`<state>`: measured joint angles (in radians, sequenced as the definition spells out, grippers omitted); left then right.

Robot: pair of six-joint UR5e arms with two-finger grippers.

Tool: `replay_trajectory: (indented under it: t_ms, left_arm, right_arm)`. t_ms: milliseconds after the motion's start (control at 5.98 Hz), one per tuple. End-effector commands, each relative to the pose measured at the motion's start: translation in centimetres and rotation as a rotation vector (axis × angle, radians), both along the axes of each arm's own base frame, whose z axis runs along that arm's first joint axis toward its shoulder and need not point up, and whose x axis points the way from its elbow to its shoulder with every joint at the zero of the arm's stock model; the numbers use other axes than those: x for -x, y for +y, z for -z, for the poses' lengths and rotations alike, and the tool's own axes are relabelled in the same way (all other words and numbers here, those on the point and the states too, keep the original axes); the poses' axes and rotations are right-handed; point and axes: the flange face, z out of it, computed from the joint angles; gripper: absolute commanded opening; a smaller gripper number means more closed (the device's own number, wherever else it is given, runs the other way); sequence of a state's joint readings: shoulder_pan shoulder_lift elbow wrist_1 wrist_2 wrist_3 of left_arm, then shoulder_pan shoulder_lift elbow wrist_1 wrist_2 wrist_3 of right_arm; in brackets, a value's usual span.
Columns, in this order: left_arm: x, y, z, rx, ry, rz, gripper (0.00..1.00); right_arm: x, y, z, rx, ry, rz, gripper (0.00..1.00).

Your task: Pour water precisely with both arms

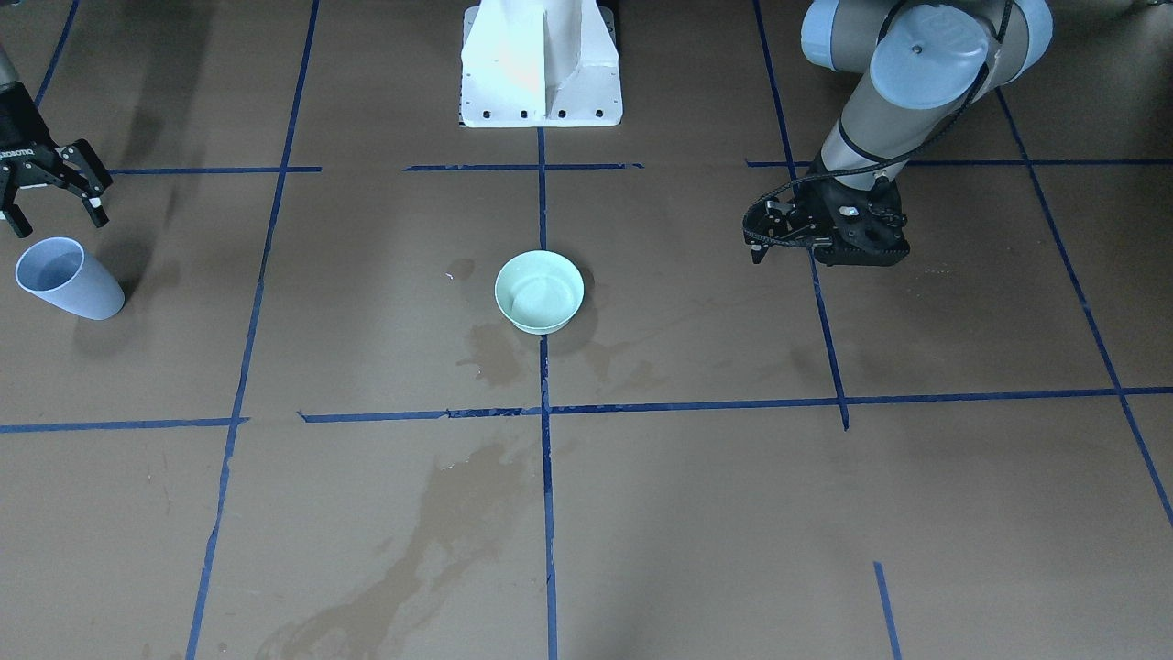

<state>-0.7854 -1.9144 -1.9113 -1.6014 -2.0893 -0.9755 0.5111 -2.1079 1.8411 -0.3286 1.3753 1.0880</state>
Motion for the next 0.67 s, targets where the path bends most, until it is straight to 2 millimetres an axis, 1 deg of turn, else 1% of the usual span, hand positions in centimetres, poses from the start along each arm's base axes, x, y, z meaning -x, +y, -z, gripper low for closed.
replay_trajectory:
  t_ms: [0, 167, 335, 502]
  left_arm:
    - [0.0, 0.0, 0.0, 0.000, 0.000, 0.000, 1.00]
    - [0.0, 0.0, 0.0, 0.000, 0.000, 0.000, 1.00]
    - [0.0, 0.0, 0.2, -0.001, 0.002, 0.001, 1.00]
    - [0.0, 0.0, 0.2, 0.000, 0.002, 0.002, 1.00]
  right_arm:
    - [3.1, 1.7, -2.2, -0.087, 0.035, -0.082, 0.98]
    - [3.1, 1.6, -2.8, -0.118, 0.059, -0.115, 0.98]
    - [4.5, 1.1, -3.4, -0.146, 0.065, -0.143, 0.98]
    - [4.8, 0.8, -4.0, -0.161, 0.078, -0.165, 0.99]
